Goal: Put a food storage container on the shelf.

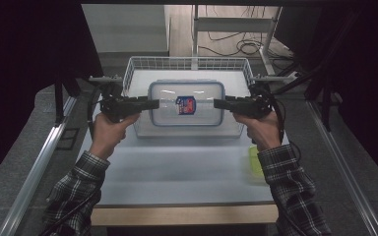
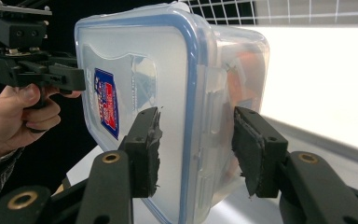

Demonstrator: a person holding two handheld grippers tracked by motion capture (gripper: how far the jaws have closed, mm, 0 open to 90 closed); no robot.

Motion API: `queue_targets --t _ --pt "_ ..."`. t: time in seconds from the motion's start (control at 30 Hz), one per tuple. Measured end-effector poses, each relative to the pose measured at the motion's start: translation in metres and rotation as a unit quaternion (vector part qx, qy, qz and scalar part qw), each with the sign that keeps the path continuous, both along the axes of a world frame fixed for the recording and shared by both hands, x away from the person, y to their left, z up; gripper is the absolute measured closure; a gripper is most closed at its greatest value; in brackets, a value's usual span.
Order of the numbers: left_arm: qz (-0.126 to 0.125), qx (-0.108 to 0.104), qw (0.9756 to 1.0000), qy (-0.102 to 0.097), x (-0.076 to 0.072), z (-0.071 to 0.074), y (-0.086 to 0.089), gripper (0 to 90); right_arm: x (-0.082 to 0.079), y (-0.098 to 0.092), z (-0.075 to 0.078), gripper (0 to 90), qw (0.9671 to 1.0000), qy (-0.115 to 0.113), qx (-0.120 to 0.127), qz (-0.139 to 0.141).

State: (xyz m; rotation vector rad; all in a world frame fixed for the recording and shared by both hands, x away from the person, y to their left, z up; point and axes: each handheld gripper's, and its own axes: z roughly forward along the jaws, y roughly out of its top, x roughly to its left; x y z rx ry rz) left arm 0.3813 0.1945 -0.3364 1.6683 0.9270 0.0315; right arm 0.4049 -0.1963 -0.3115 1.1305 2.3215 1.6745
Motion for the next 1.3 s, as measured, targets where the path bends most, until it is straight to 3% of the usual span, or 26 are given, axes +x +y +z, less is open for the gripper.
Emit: queue_targets --t 0.37,0.93,1.3 --pt "0.001 0.002 1.0000 -0.003 0.024 0.020 0.001 50.6 0.024 0.002 0.019 52.5 1.0000 -0.005 0.005 -0.004" --pt "0.010 0.000 0.9999 0.011 0.058 0.015 0.004 49.9 0.055 0.007 0.016 51.6 0.9995 0.016 0.013 -0.026" --pt "0.027 -0.001 0.9996 0.009 0.068 0.017 0.000 48.5 0.068 0.007 0.014 51.3 0.9986 0.021 0.029 -0.039"
